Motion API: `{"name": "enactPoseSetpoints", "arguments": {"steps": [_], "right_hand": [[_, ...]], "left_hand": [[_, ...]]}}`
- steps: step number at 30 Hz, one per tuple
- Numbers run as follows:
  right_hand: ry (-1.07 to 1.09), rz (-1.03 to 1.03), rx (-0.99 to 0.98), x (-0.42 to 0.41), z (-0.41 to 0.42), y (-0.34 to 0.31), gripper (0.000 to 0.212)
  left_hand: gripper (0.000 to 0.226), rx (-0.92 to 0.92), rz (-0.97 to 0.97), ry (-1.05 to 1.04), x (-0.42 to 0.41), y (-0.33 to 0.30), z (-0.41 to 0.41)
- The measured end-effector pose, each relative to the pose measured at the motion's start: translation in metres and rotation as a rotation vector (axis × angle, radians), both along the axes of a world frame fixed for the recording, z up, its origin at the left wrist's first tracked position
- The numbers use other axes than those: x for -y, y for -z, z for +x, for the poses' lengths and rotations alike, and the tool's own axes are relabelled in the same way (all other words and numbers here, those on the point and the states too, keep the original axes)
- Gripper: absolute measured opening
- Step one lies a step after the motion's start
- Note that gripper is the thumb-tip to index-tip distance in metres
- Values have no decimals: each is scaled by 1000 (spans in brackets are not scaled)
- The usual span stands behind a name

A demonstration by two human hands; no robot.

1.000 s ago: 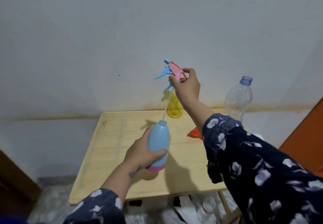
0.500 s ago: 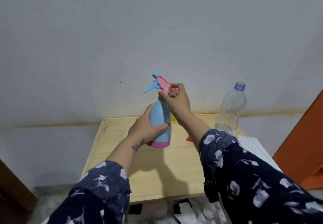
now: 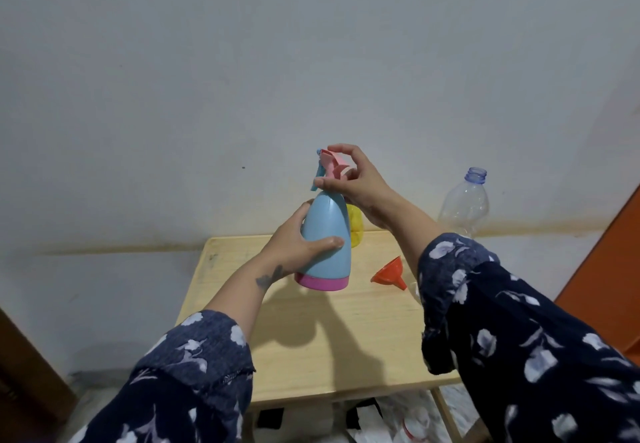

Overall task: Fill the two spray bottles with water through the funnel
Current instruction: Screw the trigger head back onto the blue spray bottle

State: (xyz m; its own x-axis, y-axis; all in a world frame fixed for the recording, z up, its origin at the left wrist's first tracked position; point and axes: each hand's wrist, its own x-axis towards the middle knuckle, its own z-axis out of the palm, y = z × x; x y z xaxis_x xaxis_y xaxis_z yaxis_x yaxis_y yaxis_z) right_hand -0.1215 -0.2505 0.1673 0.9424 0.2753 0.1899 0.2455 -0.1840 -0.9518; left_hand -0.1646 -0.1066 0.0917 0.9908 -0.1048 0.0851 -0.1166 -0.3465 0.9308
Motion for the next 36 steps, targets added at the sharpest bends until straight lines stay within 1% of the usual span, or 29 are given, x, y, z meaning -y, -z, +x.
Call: {"name": "enactPoseSetpoints", "arguments": {"steps": [2, 4, 6, 8, 10, 12, 14, 16, 17, 19, 21, 22, 23, 24, 25, 27, 28, 29, 31, 33, 34, 36], "right_hand": [[-16, -36, 8, -2, 0, 1, 58], [-98, -17, -63, 1, 0, -2, 51], [-154, 26, -111, 5, 2, -5, 50], [-95, -27, -38, 3, 1, 0, 51], [2, -80, 67, -1, -1, 9, 51], [20, -110, 97, -4, -1, 14, 47], [-52, -111, -16, -1, 1, 13, 43], [-151, -91, -153, 4, 4, 9, 53], [-163, -109, -157, 5, 5, 8, 56], [-69, -173, -32, 3, 1, 11, 54], [65, -173, 100, -3, -4, 20, 53], [91, -165, 136, -6, -6, 24, 52], [79, -162, 138, -9, -8, 27, 50], [41, -148, 95, -9, -8, 27, 46], [-7, -121, 8, -9, -9, 25, 45], [-89, -52, -144, -6, -10, 19, 57], [-98, -49, -153, -5, -10, 18, 63], [-66, -80, -104, -6, -12, 18, 65], [60, -164, 52, -9, -17, 22, 62], [141, -201, 142, -12, -21, 28, 60], [136, -212, 141, -13, -22, 32, 60], [55, -153, 17, -12, -23, 34, 61]], "left_hand": [[68, 11, -6, -12, -1, 1, 0], [74, 15, 8, -20, -3, 3, 0], [81, 14, 37, -25, -4, 6, -1], [81, 19, 90, -45, -3, 9, -1], [75, 22, 117, -63, -1, 11, -2], [73, 21, 111, -77, -1, 15, -3], [74, 21, 129, -93, -3, 17, -5], [76, 18, 160, -95, -5, 19, -9], [77, 16, 168, -97, -5, 20, -10], [78, 19, 183, -113, -3, 20, -12], [76, 26, 205, -130, 0, 20, -13], [74, 25, 197, -134, 2, 19, -13], [72, 20, 180, -138, 2, 19, -13], [72, 14, 173, -143, 1, 20, -14], [73, 9, 179, -147, 1, 21, -15], [75, 4, 196, -151, -1, 23, -18], [76, 3, 197, -154, -2, 24, -20], [77, 0, 195, -160, -2, 25, -21], [78, -12, 197, -173, -2, 27, -22], [77, -19, 220, -184, -2, 29, -24], [78, -20, 236, -189, -2, 30, -25], [81, -30, 241, -192, -3, 31, -28]]}}
